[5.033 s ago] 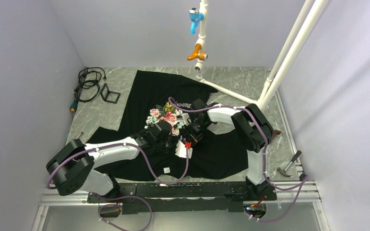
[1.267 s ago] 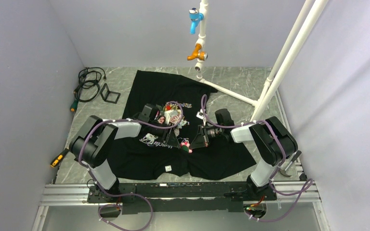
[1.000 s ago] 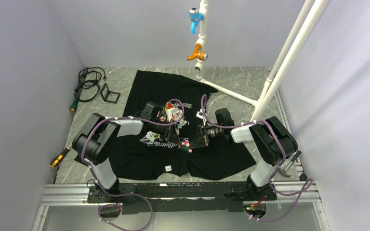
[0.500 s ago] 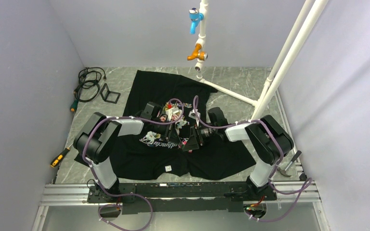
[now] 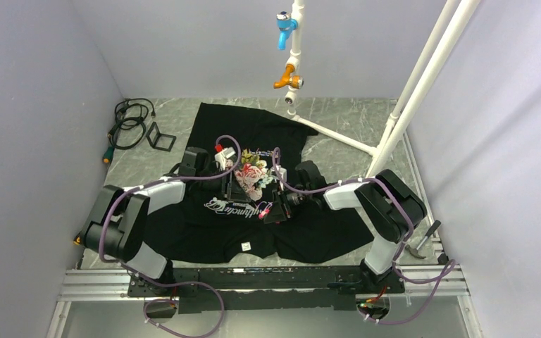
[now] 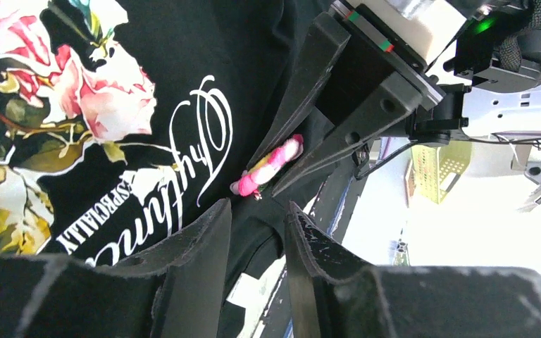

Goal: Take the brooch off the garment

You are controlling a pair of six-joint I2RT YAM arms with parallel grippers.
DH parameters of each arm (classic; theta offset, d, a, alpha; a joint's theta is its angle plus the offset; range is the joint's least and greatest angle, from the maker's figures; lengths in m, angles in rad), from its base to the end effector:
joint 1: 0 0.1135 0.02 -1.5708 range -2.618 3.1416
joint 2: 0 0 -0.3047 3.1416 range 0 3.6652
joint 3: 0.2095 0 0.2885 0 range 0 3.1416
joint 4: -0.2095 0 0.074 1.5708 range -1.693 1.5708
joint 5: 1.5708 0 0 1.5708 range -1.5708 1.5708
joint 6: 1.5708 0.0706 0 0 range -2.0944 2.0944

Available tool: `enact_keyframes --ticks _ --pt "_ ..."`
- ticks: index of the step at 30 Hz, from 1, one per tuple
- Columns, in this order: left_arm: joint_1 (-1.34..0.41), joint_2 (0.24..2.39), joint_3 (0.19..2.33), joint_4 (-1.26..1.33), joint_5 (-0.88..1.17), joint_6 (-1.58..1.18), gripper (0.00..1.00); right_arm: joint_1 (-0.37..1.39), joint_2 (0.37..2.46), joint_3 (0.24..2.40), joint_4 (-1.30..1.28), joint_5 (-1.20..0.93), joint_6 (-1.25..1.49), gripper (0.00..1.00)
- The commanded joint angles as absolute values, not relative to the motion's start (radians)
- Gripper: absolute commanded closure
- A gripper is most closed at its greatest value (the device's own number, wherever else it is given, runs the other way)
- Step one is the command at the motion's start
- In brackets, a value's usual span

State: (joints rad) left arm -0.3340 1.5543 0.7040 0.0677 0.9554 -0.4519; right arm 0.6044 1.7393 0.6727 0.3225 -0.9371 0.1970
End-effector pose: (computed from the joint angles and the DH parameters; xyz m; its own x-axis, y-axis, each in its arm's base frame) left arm 0.2906 -0.1619 0.1648 -0.9208 0.0527 -0.3865 0.3715 0.4208 -0.8276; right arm 0.2517 0.2430 0.1174 -0.7079 -0.3480 -0.6146 -0.6993 0.2228 0.6792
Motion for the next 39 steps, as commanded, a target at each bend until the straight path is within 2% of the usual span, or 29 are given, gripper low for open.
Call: enact_keyframes --ticks 1,5,7,16,21,24,27,31,35,39 --pt "-0.321 1.484 0.665 0.051 0.940 -0.420 0.61 0.613 1.729 0.702 0.314 -0.909 0.166 0.77" --pt "-0.319 1.440 0.630 0.031 0.937 -0.372 0.63 0.612 1.727 0.694 0.372 -0.962 0.227 0.95" --pt "-0.320 1.421 0.612 0.041 0.945 -0.361 0.65 0.610 1.732 0.691 0.413 -0.994 0.278 1.00" --pt "-0.354 1.417 0.561 0.144 0.983 -0.388 0.64 0.572 1.766 0.672 0.680 -1.104 0.516 1.00" --pt "-0.389 1.432 0.560 0.174 0.978 -0.409 0.59 0.563 1.765 0.672 0.716 -1.117 0.553 1.00" --pt "-0.404 1.446 0.573 0.161 0.971 -0.396 0.59 0.561 1.761 0.672 0.718 -1.129 0.554 1.00" --pt "-0.406 1.462 0.577 0.157 0.963 -0.387 0.60 0.559 1.749 0.675 0.689 -1.136 0.527 0.91" --pt "-0.407 1.472 0.583 0.147 0.958 -0.376 0.73 0.547 1.727 0.678 0.597 -1.137 0.461 0.79" --pt "-0.407 1.472 0.587 0.123 0.945 -0.353 0.82 0.536 1.724 0.679 0.507 -1.123 0.397 0.72" --pt "-0.407 1.472 0.588 0.118 0.941 -0.350 0.81 0.534 1.746 0.695 0.432 -1.097 0.342 0.60"
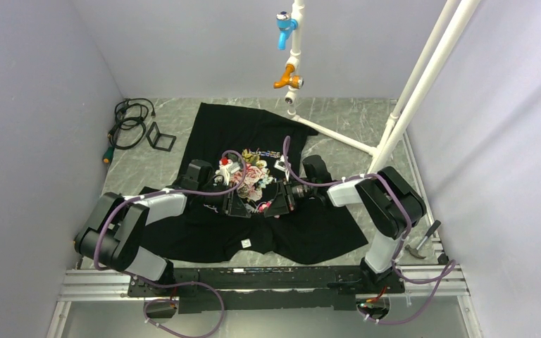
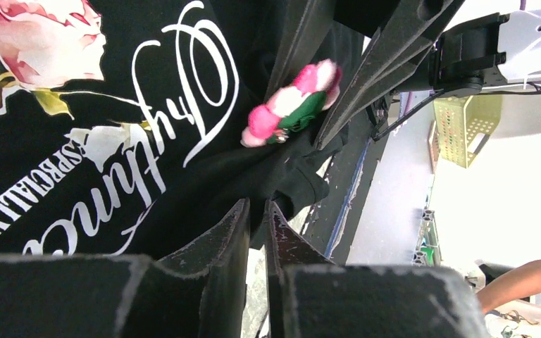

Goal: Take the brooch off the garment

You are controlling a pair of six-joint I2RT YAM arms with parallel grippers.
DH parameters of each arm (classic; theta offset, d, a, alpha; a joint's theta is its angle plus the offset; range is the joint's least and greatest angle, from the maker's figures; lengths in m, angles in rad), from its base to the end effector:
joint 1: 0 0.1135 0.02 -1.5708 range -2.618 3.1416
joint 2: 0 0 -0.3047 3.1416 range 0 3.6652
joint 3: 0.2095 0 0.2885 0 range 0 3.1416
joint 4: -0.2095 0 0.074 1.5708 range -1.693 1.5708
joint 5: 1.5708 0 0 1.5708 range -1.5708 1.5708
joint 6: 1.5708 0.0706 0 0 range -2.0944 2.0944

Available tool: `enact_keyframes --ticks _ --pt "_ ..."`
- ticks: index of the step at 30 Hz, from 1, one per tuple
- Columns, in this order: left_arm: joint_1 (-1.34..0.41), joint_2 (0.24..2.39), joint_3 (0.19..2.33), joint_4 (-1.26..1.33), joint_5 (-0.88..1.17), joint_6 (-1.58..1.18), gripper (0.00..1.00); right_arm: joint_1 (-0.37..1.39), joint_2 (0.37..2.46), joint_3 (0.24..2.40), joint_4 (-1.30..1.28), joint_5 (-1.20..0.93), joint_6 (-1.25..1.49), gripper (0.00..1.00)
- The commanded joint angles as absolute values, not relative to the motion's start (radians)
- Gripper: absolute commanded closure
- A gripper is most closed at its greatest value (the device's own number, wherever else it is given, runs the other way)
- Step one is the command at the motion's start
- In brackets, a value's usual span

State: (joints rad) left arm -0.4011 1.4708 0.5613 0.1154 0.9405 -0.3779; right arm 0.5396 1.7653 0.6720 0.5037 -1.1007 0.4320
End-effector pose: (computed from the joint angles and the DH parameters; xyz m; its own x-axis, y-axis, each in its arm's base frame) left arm 0.2459 -0.1662 0.1484 -0.8875 0.1402 -0.4389 0.4561 0.4016 -0.7942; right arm 0.2679 0.2338 0.1305 -0.7968 -0.2561 -0.5473 -0.5889 0.1268 0.7982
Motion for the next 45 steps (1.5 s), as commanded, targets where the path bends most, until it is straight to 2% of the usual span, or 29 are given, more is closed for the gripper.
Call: enact_keyframes --ticks 1,8,12,14,18,21,23,25,26,29,31,33,35,37,38,39,41,45 --pt "-0.408 1.473 0.589 0.117 0.938 -0.349 0.80 0.534 1.750 0.696 0.429 -1.091 0.339 0.58" --pt "-0.410 1.477 0.597 0.101 0.932 -0.343 0.78 0.534 1.771 0.710 0.412 -1.057 0.321 0.59" --pt "-0.411 1.474 0.600 0.084 0.927 -0.330 0.78 0.534 1.778 0.716 0.394 -1.050 0.299 0.79" --pt "-0.411 1.474 0.600 0.074 0.923 -0.322 0.78 0.533 1.774 0.727 0.358 -1.045 0.271 0.85" --pt "-0.411 1.476 0.601 0.060 0.908 -0.311 0.80 0.514 1.745 0.738 0.291 -1.031 0.219 0.93" --pt "-0.413 1.484 0.607 0.043 0.892 -0.297 0.81 0.491 1.718 0.754 0.228 -1.026 0.176 0.92" --pt "-0.416 1.492 0.612 0.032 0.882 -0.288 0.76 0.477 1.702 0.763 0.192 -1.025 0.149 0.86" --pt "-0.425 1.502 0.616 0.032 0.882 -0.285 0.63 0.472 1.694 0.772 0.154 -1.025 0.120 0.73" --pt "-0.435 1.506 0.620 0.032 0.876 -0.283 0.59 0.472 1.692 0.776 0.135 -1.025 0.100 0.73" --pt "-0.455 1.518 0.634 0.025 0.861 -0.277 0.56 0.471 1.697 0.774 0.118 -1.032 0.080 0.87" --pt "-0.466 1.526 0.641 0.022 0.855 -0.270 0.56 0.470 1.694 0.769 0.114 -1.031 0.071 0.92" --pt "-0.470 1.533 0.650 0.014 0.851 -0.264 0.60 0.469 1.687 0.766 0.099 -1.029 0.056 0.97" --pt "-0.471 1.540 0.659 0.002 0.840 -0.249 0.70 0.465 1.682 0.765 0.075 -1.018 0.033 0.97" --pt "-0.470 1.542 0.669 -0.043 0.811 -0.226 0.82 0.461 1.681 0.773 0.036 -1.009 0.010 0.89" --pt "-0.469 1.542 0.673 -0.059 0.799 -0.215 0.88 0.457 1.681 0.777 0.017 -1.005 -0.025 0.79" --pt "-0.469 1.542 0.676 -0.070 0.783 -0.206 0.92 0.454 1.680 0.780 0.005 -1.001 -0.041 0.73" --pt "-0.469 1.539 0.680 -0.091 0.759 -0.194 0.97 0.445 1.680 0.785 -0.030 -0.997 -0.068 0.72" --pt "-0.469 1.530 0.689 -0.133 0.710 -0.168 1.00 0.437 1.683 0.792 -0.073 -0.987 -0.116 0.75"
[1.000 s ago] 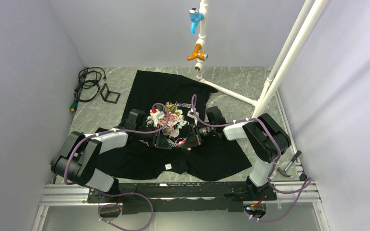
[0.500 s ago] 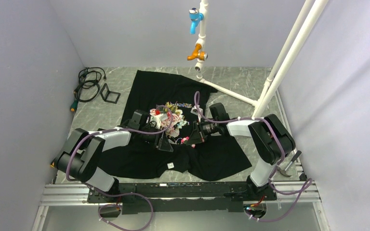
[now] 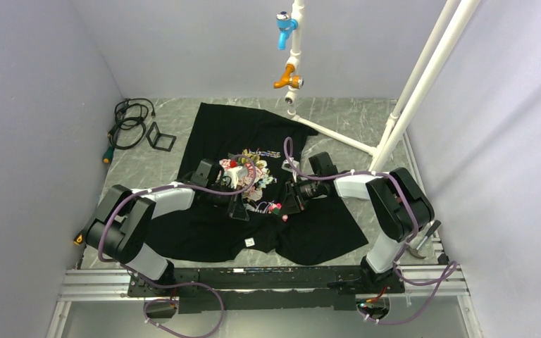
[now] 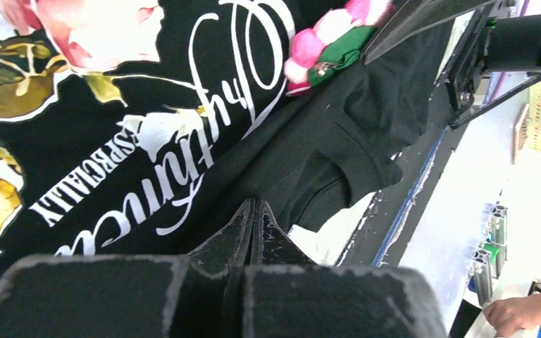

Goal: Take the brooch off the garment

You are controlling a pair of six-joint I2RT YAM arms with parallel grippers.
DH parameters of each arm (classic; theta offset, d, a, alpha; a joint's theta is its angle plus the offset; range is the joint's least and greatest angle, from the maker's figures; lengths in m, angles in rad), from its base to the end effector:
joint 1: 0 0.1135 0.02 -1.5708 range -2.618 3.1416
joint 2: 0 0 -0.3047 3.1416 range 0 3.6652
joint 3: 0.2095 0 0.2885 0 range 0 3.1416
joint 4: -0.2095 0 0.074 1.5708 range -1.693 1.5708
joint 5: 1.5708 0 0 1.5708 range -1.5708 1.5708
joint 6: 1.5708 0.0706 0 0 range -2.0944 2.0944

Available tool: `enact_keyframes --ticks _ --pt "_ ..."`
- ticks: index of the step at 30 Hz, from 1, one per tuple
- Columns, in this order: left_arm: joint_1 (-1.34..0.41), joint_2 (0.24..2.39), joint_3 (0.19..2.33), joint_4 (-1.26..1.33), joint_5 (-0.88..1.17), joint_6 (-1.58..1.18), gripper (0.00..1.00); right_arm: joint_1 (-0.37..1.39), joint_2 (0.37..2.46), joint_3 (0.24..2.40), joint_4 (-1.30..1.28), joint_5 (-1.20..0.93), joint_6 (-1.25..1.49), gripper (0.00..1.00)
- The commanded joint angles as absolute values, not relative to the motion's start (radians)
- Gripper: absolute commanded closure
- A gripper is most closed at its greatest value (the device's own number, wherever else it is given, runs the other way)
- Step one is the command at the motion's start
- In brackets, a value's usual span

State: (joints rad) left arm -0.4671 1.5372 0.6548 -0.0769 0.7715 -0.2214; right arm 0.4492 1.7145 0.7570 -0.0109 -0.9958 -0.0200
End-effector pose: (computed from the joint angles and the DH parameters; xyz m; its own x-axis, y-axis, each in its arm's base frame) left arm 0.2519 -0.1822 0.1362 -0.8626 0.2587 -0.4347 0.5031 0.5296 -0.6830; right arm 0.2795 0.2005 0.1262 -0.7288 -0.3634 -0.5803 -0.6792 0.2762 0.6800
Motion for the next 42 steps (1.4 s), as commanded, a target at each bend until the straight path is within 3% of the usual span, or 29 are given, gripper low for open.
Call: enact_keyframes --ticks 1,3,10,27,34,41,42 --pt "-0.469 1.530 0.690 -0.144 0.701 -0.160 1.00 0.436 1.684 0.792 -0.080 -0.984 -0.122 0.75" --pt "-0.469 1.525 0.691 -0.159 0.680 -0.148 1.00 0.434 1.687 0.795 -0.090 -0.984 -0.132 0.76" --pt "-0.469 1.513 0.695 -0.193 0.651 -0.115 1.00 0.429 1.672 0.786 -0.079 -0.955 -0.127 1.00" --pt "-0.464 1.500 0.701 -0.191 0.640 -0.091 1.00 0.312 1.668 0.916 -0.279 -0.878 -0.210 1.00" --pt "-0.419 1.436 0.711 -0.156 0.737 -0.109 0.63 0.303 1.612 0.961 -0.278 -0.996 -0.141 1.00" --pt "-0.384 1.317 0.787 -0.195 0.838 -0.089 0.44 0.312 1.504 0.920 -0.102 -1.102 0.095 1.00" --pt "-0.382 1.293 0.801 -0.209 0.836 -0.074 0.35 0.315 1.485 0.916 -0.080 -1.108 0.125 1.00"
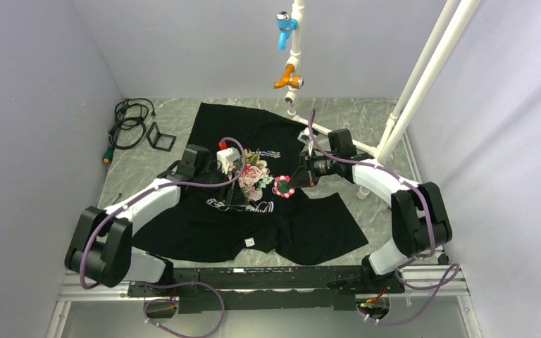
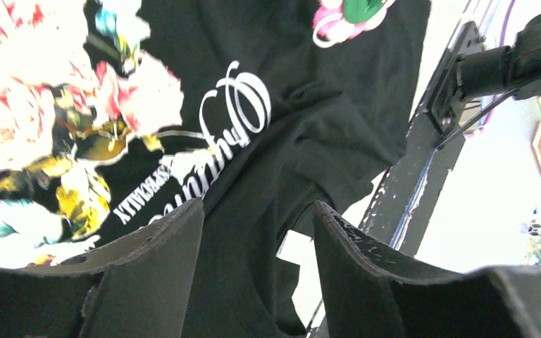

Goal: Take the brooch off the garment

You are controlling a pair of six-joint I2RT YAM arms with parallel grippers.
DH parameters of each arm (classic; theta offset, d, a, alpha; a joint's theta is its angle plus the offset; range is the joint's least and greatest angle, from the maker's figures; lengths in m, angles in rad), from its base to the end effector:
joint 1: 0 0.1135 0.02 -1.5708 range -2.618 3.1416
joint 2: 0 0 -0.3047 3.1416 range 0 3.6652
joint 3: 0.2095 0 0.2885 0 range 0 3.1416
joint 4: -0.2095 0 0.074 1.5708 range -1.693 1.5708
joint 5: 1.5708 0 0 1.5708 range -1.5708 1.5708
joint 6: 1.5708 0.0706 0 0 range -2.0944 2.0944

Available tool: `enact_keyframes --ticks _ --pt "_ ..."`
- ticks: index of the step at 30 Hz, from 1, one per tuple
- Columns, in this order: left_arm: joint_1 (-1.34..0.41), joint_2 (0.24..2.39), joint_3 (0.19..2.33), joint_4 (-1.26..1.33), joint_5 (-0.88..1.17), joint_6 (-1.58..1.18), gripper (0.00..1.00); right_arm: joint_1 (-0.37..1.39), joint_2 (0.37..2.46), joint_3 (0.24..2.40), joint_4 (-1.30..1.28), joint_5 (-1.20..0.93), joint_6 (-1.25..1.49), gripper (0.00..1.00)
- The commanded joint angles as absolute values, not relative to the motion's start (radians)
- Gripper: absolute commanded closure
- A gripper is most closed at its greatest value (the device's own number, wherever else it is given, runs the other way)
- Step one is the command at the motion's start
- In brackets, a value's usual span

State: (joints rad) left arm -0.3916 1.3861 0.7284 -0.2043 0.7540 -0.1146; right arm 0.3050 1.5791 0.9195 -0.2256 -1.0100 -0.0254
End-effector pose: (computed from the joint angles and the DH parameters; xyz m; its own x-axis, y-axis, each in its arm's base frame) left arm 0.2641 -0.1614 0.1928 -0.7760 0.2302 -0.5872 0.6053 0.5335 -0.5907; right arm 0.3187 0.1630 0.2063 -0.7210 -0.2411 -0.6496 -0.6897 0.3403 0.6392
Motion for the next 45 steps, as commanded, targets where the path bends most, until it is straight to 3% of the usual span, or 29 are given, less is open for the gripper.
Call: enact_keyframes --ticks 1,4,10,17,45 --pt "-0.380 1.270 0.818 -0.222 0.827 -0.053 0.25 0.318 1.464 0.908 -0.051 -1.115 0.160 1.00" --pt "-0.356 1.199 0.871 -0.262 0.836 -0.013 0.06 0.328 1.397 0.880 0.074 -1.138 0.284 1.00" --pt "-0.315 1.073 0.929 -0.333 0.994 0.079 0.06 0.375 1.315 0.890 0.307 -1.160 0.490 1.00" --pt "-0.326 1.023 0.921 -0.146 1.092 -0.159 0.16 0.456 1.275 0.962 0.305 -1.140 0.491 1.00" --pt "-0.446 1.043 0.903 0.026 1.072 -0.332 0.51 0.584 1.223 1.001 0.213 -1.072 0.340 1.00"
